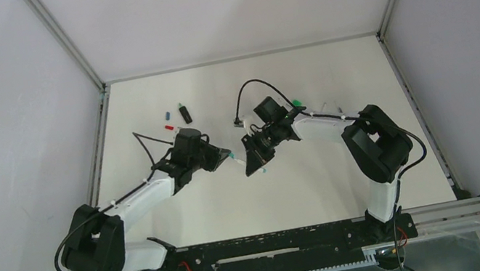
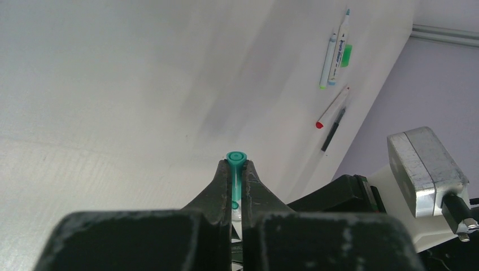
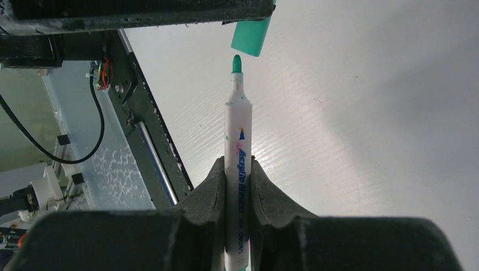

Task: Insert the pens into the pen caps
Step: Insert the pen cap onto the pen.

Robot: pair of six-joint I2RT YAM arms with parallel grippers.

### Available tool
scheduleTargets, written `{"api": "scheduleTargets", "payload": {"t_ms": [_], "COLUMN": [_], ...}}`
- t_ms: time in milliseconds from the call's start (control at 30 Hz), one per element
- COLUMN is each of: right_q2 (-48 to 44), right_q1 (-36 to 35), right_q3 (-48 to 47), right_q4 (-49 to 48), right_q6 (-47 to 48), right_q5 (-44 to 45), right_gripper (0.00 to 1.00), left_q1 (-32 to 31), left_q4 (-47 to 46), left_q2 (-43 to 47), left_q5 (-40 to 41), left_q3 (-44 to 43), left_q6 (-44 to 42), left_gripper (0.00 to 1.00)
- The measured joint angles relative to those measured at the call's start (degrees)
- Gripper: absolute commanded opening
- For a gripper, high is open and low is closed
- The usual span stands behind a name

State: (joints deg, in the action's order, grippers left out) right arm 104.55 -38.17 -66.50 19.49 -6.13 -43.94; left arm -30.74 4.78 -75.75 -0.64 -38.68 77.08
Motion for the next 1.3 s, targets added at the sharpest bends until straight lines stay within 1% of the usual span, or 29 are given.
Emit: {"api": "scheduleTargets", "payload": {"t_ms": [667, 1300], "right_q2": [0.00, 0.04], "right_q1": [0.00, -0.02], "right_q3": [0.00, -0.66], "right_q4": [-0.02, -0.15], "right_q6": [-0.94, -2.99], "right_q5": [2.97, 3.48], "right_gripper": [0.00, 0.00], "left_q1": [-0.28, -0.66], "left_q4": [-0.57, -1.16], "left_q2": [-0.87, -1.25], "left_q5": [-0.07, -0.04], "left_q3": [0.00, -0.02], "left_q6": [0.00, 0.04], "left_gripper": [0.00, 0.00]}}
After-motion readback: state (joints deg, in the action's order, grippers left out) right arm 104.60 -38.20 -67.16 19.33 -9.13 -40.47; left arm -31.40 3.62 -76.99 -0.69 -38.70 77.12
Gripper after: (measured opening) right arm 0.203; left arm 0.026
